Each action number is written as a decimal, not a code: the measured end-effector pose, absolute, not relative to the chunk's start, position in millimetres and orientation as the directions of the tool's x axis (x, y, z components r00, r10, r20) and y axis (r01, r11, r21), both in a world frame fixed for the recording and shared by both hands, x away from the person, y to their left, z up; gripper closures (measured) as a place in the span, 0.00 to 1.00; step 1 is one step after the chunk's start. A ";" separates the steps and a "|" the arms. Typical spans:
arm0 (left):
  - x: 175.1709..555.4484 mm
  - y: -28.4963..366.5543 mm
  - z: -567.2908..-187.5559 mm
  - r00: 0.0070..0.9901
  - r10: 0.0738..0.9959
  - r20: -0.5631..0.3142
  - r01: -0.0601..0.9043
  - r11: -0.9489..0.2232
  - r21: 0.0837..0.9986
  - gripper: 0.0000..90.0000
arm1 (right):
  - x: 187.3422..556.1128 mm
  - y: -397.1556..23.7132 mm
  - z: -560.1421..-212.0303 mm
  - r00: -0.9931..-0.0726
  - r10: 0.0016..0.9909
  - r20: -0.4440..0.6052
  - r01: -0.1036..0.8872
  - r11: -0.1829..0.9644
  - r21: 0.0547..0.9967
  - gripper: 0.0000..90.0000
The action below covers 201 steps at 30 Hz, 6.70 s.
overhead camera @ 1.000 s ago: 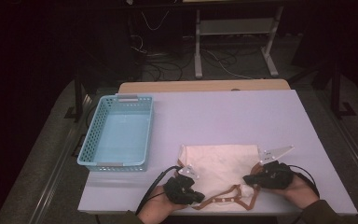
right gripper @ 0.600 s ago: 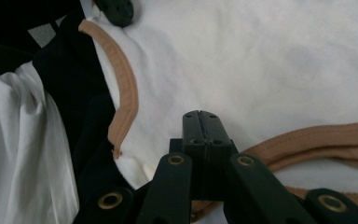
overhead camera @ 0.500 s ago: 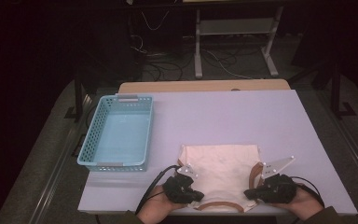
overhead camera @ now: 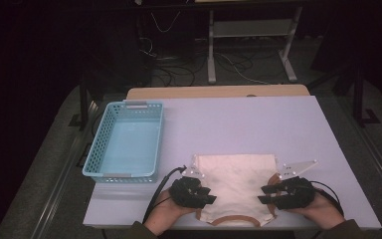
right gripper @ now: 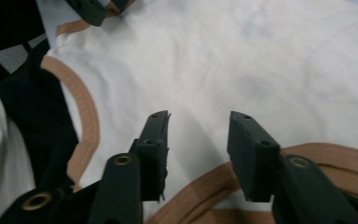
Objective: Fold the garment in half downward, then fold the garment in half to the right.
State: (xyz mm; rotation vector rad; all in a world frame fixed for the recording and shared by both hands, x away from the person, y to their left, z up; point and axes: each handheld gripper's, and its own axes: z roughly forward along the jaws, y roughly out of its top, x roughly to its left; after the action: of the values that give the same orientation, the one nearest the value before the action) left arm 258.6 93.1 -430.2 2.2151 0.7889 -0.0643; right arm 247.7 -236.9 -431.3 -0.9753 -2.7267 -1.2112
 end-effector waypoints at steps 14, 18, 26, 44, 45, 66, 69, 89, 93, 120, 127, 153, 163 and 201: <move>279.4 99.0 -415.5 0.777 0.586 -0.232 0.544 -0.439 0.715 0.47 | 269.6 -237.3 -424.1 -0.780 0.592 0.201 0.534 0.463 0.708 0.51; 287.4 98.3 -411.7 0.763 0.609 -0.217 0.543 -0.421 0.727 0.46 | 275.7 -238.8 -422.6 -0.772 0.604 0.196 0.534 0.451 0.715 0.50; 309.1 91.2 -410.3 0.711 0.677 -0.192 0.565 -0.386 0.730 0.52 | 297.7 -250.7 -417.1 -0.729 0.656 0.194 0.558 0.407 0.723 0.53; 342.1 90.3 -418.6 0.580 0.810 -0.087 0.619 -0.369 0.693 0.71 | 338.5 -268.3 -419.5 -0.649 0.739 0.179 0.603 0.357 0.713 0.59; 343.6 91.0 -419.4 0.575 0.814 -0.079 0.622 -0.373 0.688 0.72 | 340.2 -269.4 -420.3 -0.645 0.742 0.183 0.608 0.353 0.711 0.59; 353.0 92.4 -430.2 0.519 0.853 -0.050 0.676 -0.375 0.634 0.96 | 351.4 -275.4 -435.4 -0.607 0.768 0.203 0.663 0.348 0.663 0.65; 352.2 92.9 -429.6 0.512 0.857 -0.050 0.679 -0.369 0.634 0.96 | 352.4 -276.9 -436.7 -0.599 0.773 0.207 0.671 0.344 0.657 0.67; 350.1 97.6 -425.3 0.505 0.861 -0.063 0.677 -0.349 0.648 0.97 | 355.6 -274.8 -443.7 -0.599 0.777 0.197 0.690 0.374 0.620 0.97; 350.4 99.8 -424.0 0.500 0.863 -0.075 0.676 -0.335 0.657 0.97 | 354.6 -279.9 -440.2 -0.593 0.783 0.189 0.686 0.368 0.628 0.97; 387.1 81.1 -429.9 0.565 0.810 -0.159 0.615 -0.285 0.735 0.98 | 383.3 -311.7 -434.0 -0.495 0.860 0.125 0.692 0.303 0.655 0.98; 406.2 78.6 -436.5 0.575 0.799 -0.179 0.618 -0.280 0.734 0.98 | 392.8 -316.4 -441.8 -0.473 0.872 0.123 0.708 0.294 0.642 0.98; 402.2 85.1 -429.4 0.586 0.792 -0.170 0.615 -0.298 0.730 0.68 | 393.6 -317.5 -436.5 -0.493 0.849 0.191 0.679 0.238 0.695 0.54; 376.3 92.7 -420.6 0.647 0.737 -0.195 0.593 -0.326 0.736 0.46 | 387.1 -307.4 -426.0 -0.525 0.824 0.212 0.658 0.235 0.716 0.33; 286.7 104.1 -422.4 0.779 0.599 -0.183 0.499 -0.418 0.759 0.00 | 375.7 -250.3 -409.5 -0.628 0.748 0.212 0.606 0.299 0.737 0.00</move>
State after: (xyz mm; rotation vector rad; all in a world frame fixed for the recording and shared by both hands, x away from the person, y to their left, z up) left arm 286.7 104.1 -422.4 2.0963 0.8158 0.1458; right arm 375.7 -250.3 -409.5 -1.4051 -2.6654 -1.3797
